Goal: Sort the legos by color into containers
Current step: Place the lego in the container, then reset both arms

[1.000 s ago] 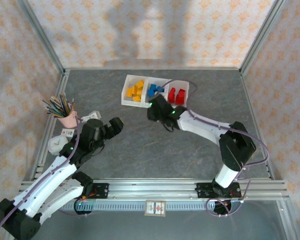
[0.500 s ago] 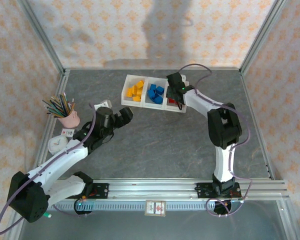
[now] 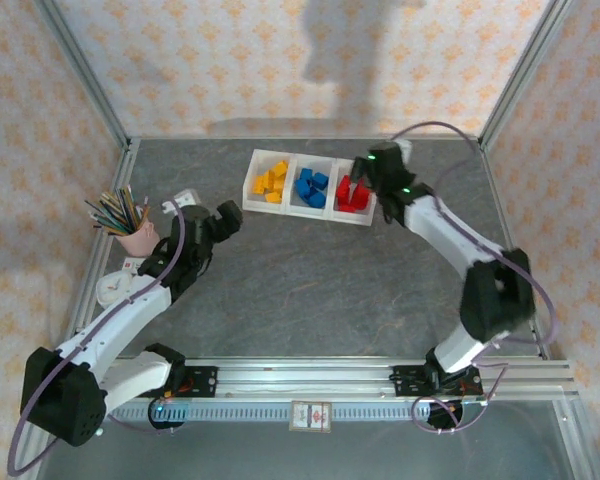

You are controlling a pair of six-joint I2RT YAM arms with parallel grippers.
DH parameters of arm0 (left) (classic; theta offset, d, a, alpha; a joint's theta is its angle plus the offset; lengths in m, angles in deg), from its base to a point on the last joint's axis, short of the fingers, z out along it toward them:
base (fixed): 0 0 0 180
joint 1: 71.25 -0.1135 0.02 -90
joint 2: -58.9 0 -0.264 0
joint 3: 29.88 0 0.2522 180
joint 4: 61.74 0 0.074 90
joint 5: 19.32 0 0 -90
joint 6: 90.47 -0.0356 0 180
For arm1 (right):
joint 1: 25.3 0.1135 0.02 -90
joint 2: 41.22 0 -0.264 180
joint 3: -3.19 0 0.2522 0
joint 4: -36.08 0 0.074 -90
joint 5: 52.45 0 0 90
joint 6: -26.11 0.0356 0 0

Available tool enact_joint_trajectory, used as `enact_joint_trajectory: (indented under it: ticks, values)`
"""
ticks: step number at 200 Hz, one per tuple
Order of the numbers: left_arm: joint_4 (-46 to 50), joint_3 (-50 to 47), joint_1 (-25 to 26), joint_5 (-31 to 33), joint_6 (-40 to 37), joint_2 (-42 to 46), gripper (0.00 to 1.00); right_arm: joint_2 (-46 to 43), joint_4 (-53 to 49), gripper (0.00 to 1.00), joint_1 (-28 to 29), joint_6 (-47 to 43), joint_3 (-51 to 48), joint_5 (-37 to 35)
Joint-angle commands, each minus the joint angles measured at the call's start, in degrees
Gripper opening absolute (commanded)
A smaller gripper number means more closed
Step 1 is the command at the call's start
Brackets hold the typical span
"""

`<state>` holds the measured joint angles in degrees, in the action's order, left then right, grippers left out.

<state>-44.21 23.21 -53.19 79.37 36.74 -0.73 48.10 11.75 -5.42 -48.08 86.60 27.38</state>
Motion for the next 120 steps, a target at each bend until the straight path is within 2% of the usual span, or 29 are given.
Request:
enact_joint_trajectory:
  ticks: [1, 19, 45, 68, 73, 99, 120]
  values:
    - [-9.36, -5.16, -2.68, 14.89, -10.48, 1.97, 0.99, -6.36, 8.5, 1.0, -6.42, 2.81, -12.78, -11.94]
    - [-17.18, -9.23, -5.69, 18.62, -17.97, 1.92, 0.99, -9.95, 21.38, 1.0, -10.7, 0.92, -26.13, -17.12]
    - [-33.26, -16.83, -11.23, 20.08, -26.73, -1.32, 0.99, -8.63, 36.04, 1.0, -16.34, -0.28, -37.69, -12.84]
    - [-42.16, -20.48, -15.51, 15.67, -28.9, -5.01, 0.99, -4.33, 50.03, 1.0, -16.45, -5.24, -43.36, -9.8]
    - [-45.0, -21.54, -15.91, 14.77, -29.65, -5.99, 0.99, -4.52, 48.9, 1.0, -16.51, -5.54, -42.71, -9.09]
    - [-65.07, -27.3, -16.66, 8.46, -30.98, -13.51, 1.0, -4.22, 60.21, 1.0, -16.93, -12.52, -45.93, -3.78]
    - [-79.85, -30.74, -16.57, 3.01, -35.02, -20.4, 0.99, -4.69, 71.05, 1.0, -17.51, -16.22, -51.89, 4.75]
